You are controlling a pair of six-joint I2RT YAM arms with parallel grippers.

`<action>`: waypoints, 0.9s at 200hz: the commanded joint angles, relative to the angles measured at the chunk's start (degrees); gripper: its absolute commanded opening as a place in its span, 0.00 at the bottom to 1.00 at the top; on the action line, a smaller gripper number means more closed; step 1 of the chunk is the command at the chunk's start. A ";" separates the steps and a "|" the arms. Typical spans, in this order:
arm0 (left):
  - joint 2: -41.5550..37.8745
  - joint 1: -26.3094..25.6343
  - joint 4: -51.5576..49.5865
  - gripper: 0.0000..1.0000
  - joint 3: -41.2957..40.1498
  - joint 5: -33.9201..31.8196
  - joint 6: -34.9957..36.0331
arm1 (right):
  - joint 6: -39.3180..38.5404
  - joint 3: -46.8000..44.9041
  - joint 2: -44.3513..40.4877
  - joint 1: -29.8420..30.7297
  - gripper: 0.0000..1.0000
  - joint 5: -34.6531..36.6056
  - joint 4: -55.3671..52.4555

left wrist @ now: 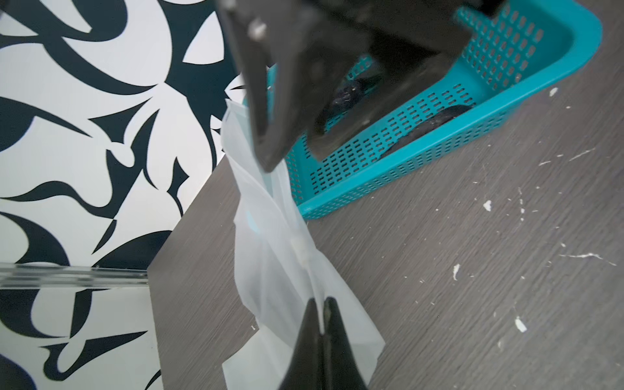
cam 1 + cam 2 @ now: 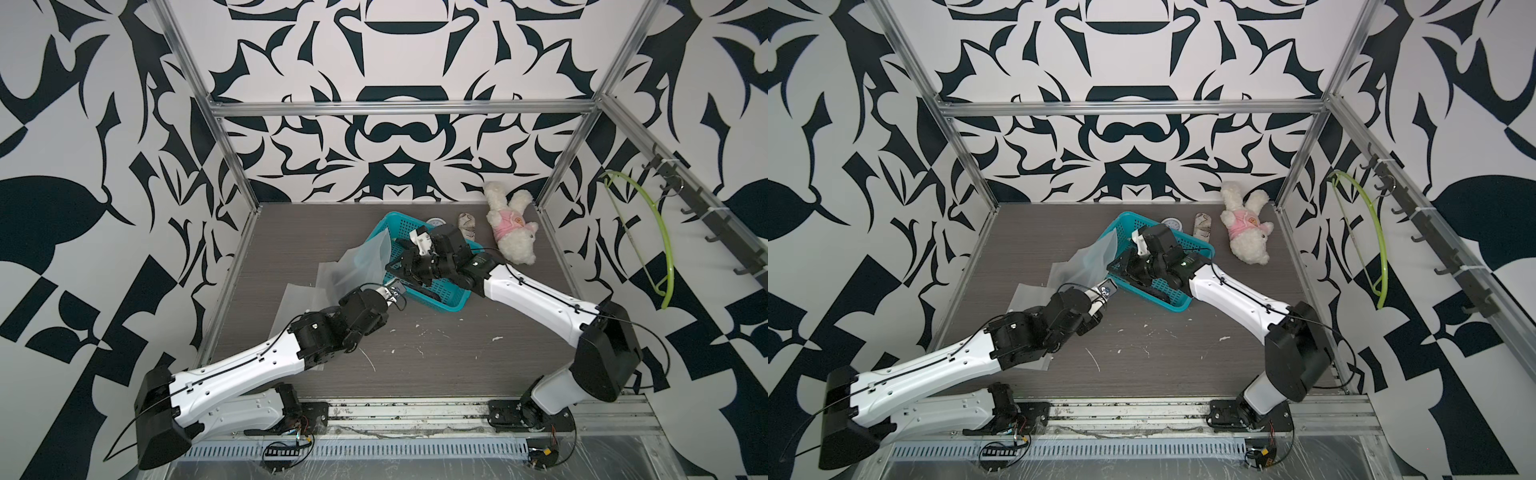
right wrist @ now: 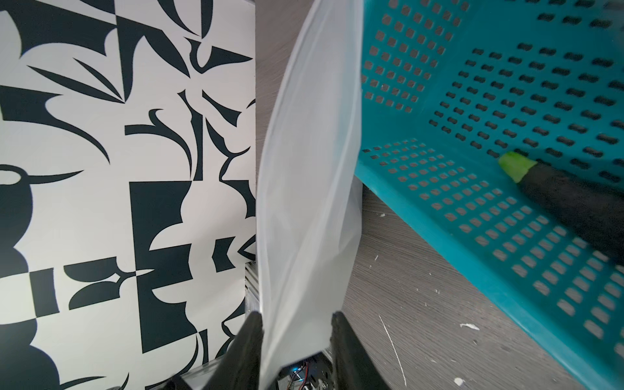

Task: Place the eggplant in a zip-top bag and seal the zipper
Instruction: Zip the zipper on the zipper food storage bag.

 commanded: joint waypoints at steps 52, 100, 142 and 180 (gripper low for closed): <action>-11.61 18.46 -11.06 0.00 5.15 36.49 3.11 | -52.35 -1.81 -10.00 -1.46 0.35 -10.90 2.56; -5.95 30.67 -19.42 0.00 12.08 55.16 4.45 | -82.31 -9.60 -13.19 -1.04 0.33 -21.09 10.87; -0.01 31.80 -24.35 0.00 16.14 57.60 7.45 | -94.84 -3.93 -8.84 0.14 0.35 -23.76 7.53; 4.37 31.76 -29.23 0.00 18.21 60.52 11.12 | -101.84 -1.64 -5.81 1.24 0.36 -25.48 5.45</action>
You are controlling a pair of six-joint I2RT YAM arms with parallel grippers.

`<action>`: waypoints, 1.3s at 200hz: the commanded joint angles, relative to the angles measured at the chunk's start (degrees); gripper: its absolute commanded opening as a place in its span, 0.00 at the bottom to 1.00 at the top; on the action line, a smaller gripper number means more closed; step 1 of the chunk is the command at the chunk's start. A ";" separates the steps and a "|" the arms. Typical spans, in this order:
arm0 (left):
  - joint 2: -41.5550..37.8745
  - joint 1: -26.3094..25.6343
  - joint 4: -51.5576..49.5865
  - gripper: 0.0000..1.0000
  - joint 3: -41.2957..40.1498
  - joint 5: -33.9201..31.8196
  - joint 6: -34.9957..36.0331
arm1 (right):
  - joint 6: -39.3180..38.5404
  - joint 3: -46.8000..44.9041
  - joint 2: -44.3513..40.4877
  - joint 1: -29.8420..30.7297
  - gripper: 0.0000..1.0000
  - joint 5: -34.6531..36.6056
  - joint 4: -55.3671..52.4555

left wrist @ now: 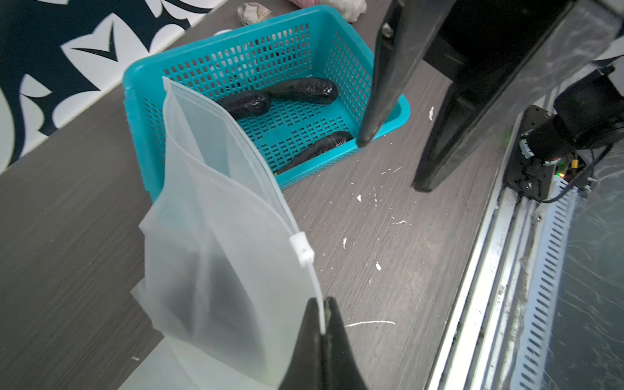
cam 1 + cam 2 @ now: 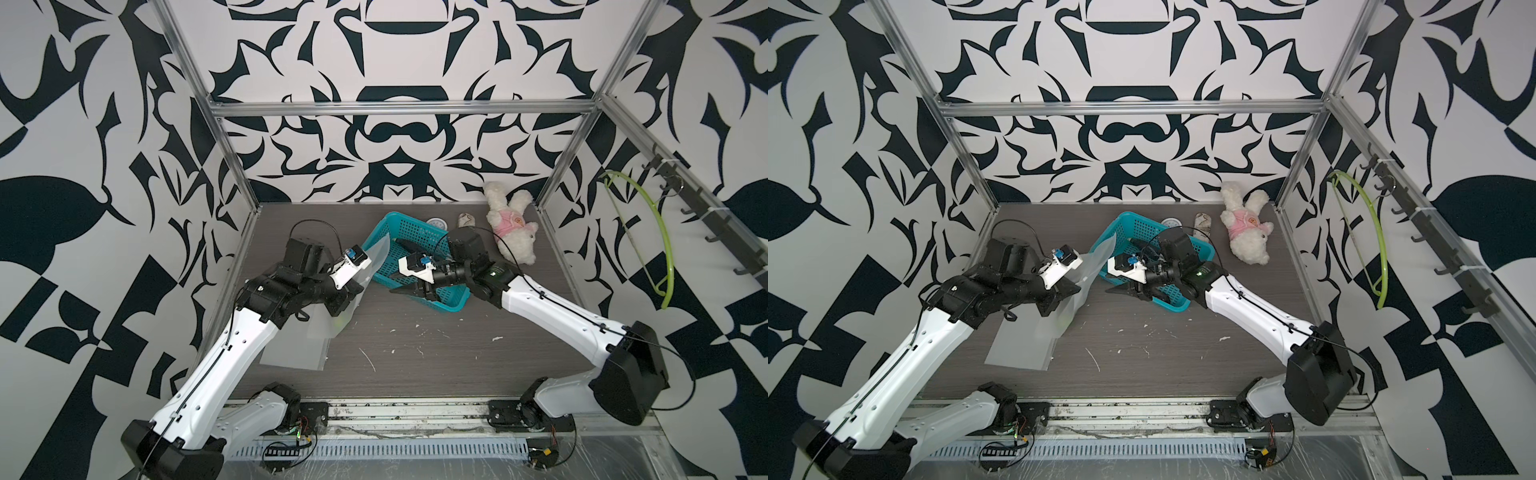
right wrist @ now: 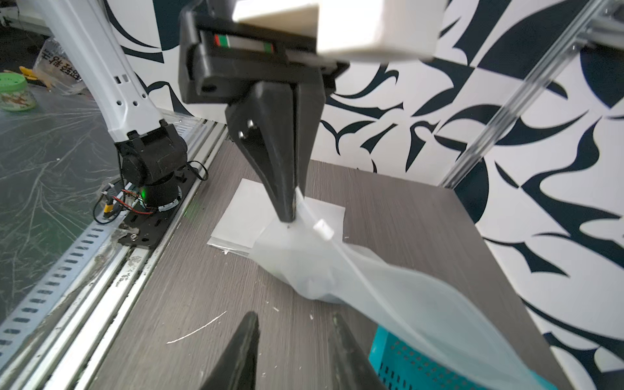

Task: Place the eggplant in a zip-top bag and seal the zipper
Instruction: Zip the zipper on the zipper food storage bag.

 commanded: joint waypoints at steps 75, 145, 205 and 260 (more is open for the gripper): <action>4.97 0.13 -7.37 0.00 3.76 7.77 2.98 | -10.56 4.76 5.17 3.35 0.37 -4.12 -0.84; 2.96 -1.67 -7.12 0.00 2.19 5.00 1.69 | -8.84 7.21 9.33 3.70 0.33 -5.09 2.50; 3.05 -2.23 -7.05 0.00 2.09 3.21 1.72 | -8.82 9.27 10.98 3.88 0.15 -6.86 0.20; 0.40 -3.52 -5.64 0.00 1.85 -4.26 3.46 | -10.34 10.14 11.39 3.88 0.02 -7.36 -3.48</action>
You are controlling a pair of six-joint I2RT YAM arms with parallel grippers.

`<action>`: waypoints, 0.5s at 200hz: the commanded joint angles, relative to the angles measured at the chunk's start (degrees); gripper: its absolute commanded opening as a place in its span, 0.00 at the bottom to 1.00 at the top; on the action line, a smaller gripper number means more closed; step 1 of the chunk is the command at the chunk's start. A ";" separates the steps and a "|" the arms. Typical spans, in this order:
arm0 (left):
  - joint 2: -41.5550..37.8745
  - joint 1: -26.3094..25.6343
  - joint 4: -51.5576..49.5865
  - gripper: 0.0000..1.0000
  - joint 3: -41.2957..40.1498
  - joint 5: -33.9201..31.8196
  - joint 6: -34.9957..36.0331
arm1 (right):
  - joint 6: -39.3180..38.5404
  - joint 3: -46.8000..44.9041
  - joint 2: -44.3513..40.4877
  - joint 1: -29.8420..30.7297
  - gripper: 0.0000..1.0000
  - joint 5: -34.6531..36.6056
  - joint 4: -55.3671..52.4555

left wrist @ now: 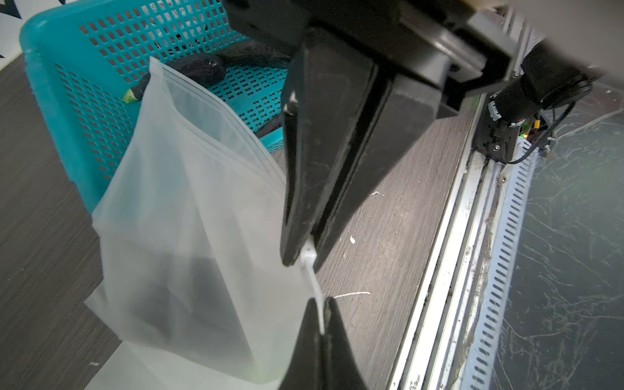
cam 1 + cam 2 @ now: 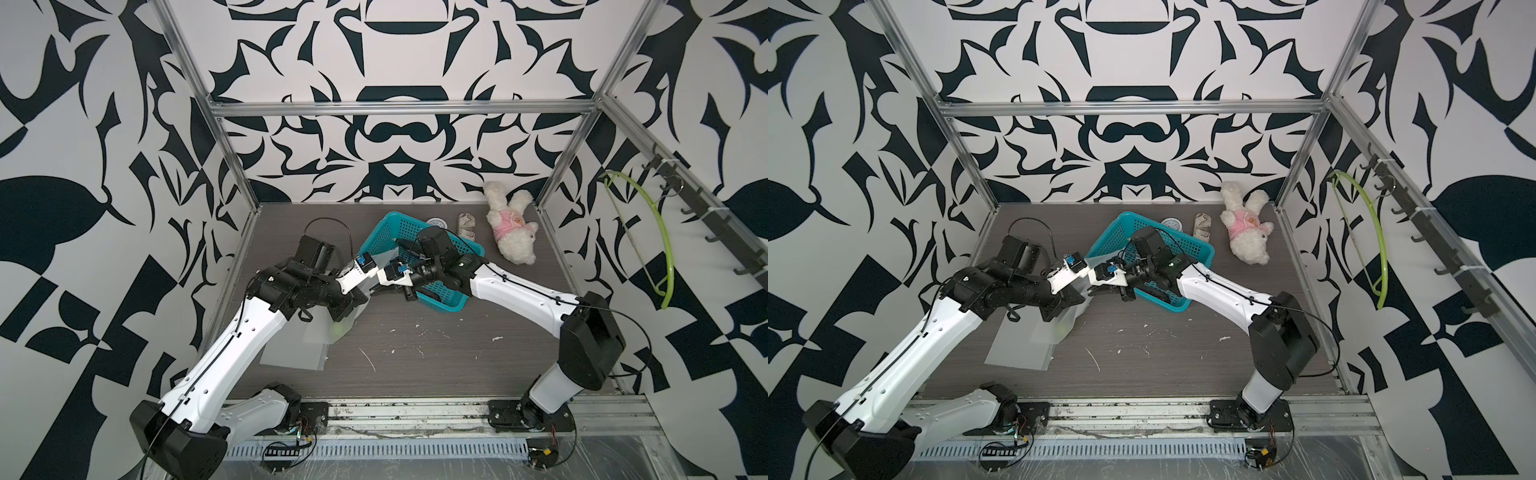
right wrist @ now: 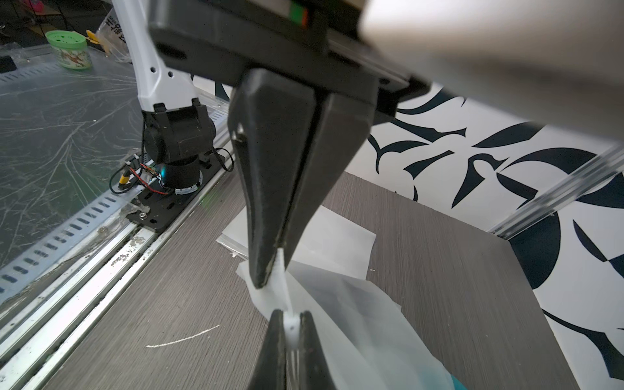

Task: Place the eggplant in a zip-top bag and seal the zipper
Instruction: Zip the zipper on the zipper food storage bag.

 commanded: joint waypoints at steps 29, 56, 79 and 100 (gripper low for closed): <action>-4.26 -0.90 0.89 0.00 -0.35 -7.48 2.72 | -1.52 1.77 -1.33 0.26 0.01 -0.44 -1.00; -5.04 -1.14 0.43 0.00 0.04 -8.42 4.02 | -3.07 1.32 -1.51 0.26 0.01 2.16 -1.25; -4.08 -2.74 -1.92 0.00 1.12 -11.23 5.13 | -4.03 1.56 -1.33 0.28 0.01 4.44 -1.29; -3.09 -5.02 -4.36 0.00 1.95 -15.95 6.26 | -4.14 2.14 -1.36 0.23 0.00 5.76 -0.81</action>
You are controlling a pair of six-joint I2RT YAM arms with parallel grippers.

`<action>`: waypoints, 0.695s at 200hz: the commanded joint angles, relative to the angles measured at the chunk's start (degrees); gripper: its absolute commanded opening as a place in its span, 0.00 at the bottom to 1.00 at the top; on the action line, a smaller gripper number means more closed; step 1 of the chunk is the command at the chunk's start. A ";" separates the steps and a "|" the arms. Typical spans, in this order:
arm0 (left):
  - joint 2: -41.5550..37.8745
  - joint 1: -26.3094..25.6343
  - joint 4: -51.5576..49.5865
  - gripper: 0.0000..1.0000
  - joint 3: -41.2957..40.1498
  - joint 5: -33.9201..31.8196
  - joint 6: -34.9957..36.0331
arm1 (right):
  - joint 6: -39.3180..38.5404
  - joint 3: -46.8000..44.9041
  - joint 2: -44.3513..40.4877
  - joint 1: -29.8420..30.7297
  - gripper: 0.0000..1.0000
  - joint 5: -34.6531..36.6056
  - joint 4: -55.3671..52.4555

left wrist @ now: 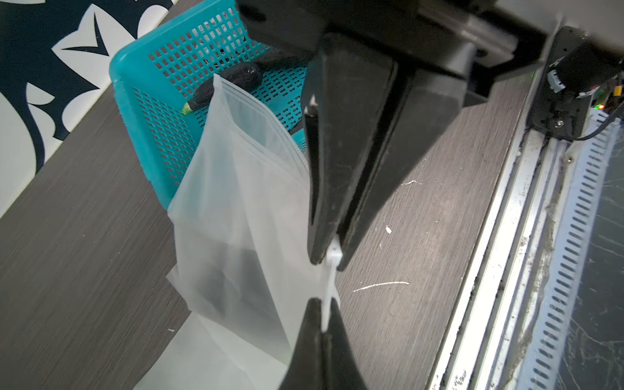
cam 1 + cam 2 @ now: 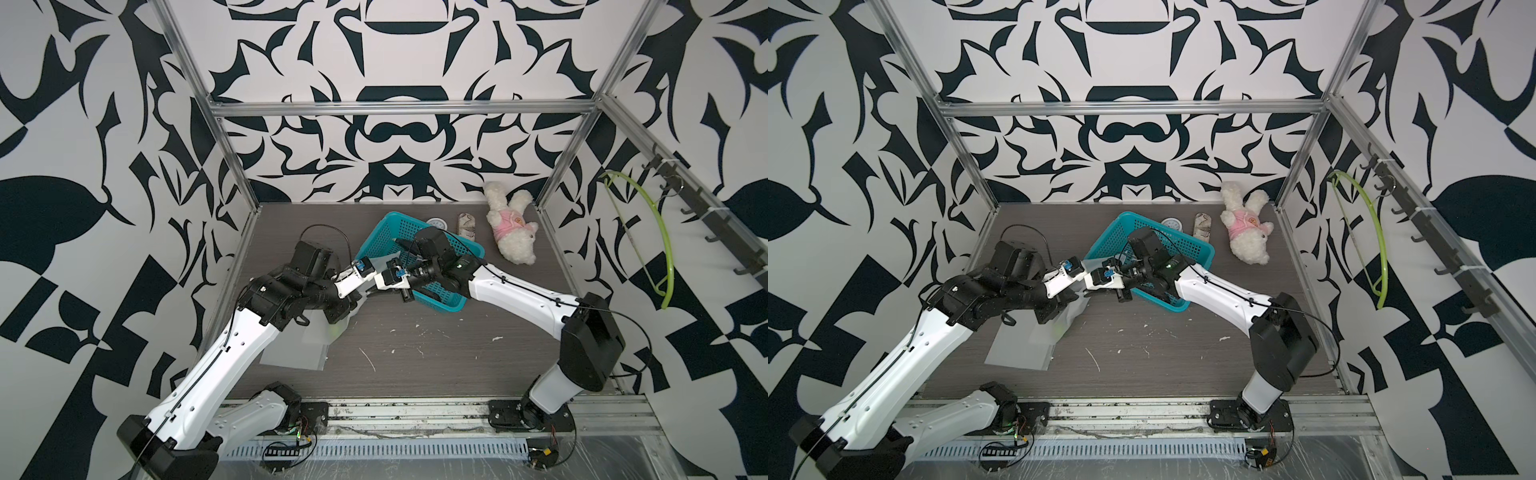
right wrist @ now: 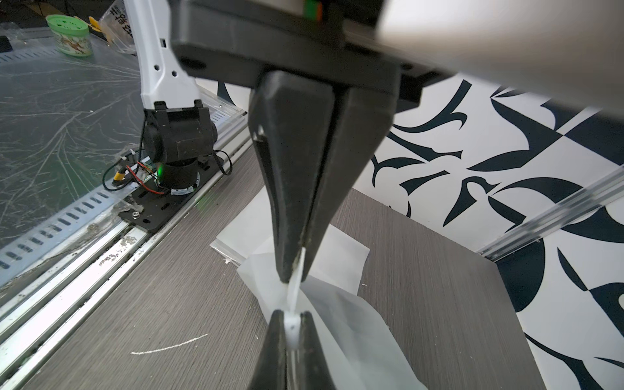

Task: Place the eggplant in a zip-top bag and seal the zipper
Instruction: Zip the zipper on the zipper food storage bag.

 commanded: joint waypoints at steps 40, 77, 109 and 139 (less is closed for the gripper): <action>-1.25 -3.38 -4.26 0.00 2.28 -10.08 4.18 | -0.92 3.46 -1.49 -1.39 0.00 6.14 -4.48; -2.36 -5.41 -3.34 0.00 1.30 -11.35 4.64 | 0.84 3.57 -1.56 -3.00 0.00 7.28 -4.43; -3.86 -6.81 -1.67 0.00 -0.48 -11.42 3.45 | 4.04 4.90 -0.10 -4.67 0.00 7.92 -4.27; -5.48 -8.50 -0.37 0.00 -2.61 -12.07 1.25 | 9.09 6.86 2.06 -6.36 0.01 8.02 -3.43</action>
